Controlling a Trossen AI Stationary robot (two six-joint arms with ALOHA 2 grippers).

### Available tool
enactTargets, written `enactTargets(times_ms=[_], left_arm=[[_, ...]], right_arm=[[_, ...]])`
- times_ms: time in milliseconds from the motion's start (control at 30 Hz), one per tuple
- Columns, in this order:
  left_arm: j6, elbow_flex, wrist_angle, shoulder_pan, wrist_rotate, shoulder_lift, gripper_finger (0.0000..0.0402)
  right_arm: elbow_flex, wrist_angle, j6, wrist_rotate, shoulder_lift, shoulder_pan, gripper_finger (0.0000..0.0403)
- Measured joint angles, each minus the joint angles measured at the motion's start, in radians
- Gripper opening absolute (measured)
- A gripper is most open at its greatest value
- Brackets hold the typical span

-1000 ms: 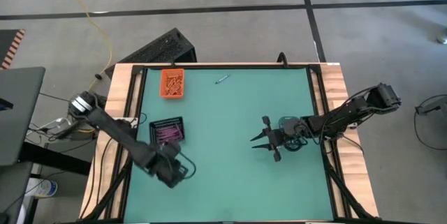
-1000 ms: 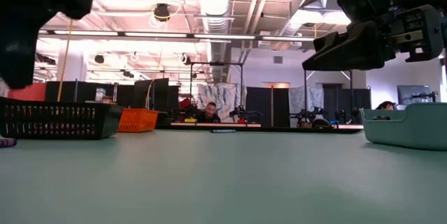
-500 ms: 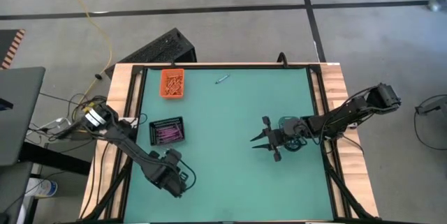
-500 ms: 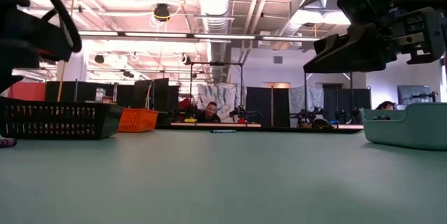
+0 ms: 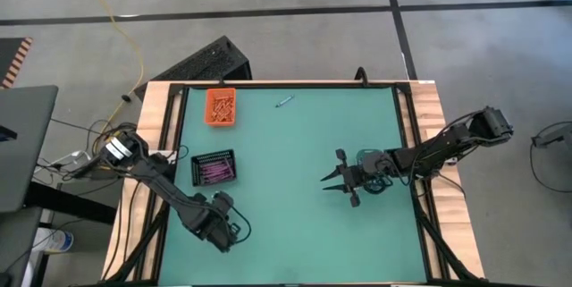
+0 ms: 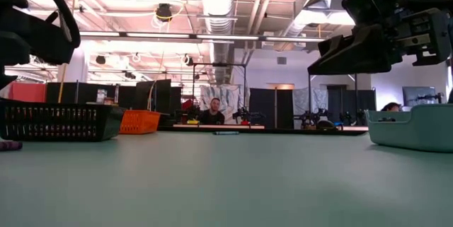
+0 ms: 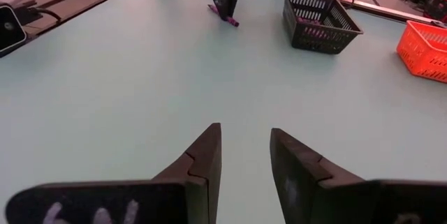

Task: Sort crayons
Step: Put the violet crayon into the black bin

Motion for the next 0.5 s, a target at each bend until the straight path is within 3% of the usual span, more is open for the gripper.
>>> enactTargets(times_ms=[200,500], left_arm=[[0.091,0.041,-0.039,0.036,-0.006,-0.036,0.0012],[0.362,0.157,-0.231,0.165,-0.173,-0.224,0.0011]], right_arm=[[0.000,0.003,0.000,0.000,0.000,0.000,0.0119],[0.000,0.007,0.000,0.000,0.000,0.000,0.0119]])
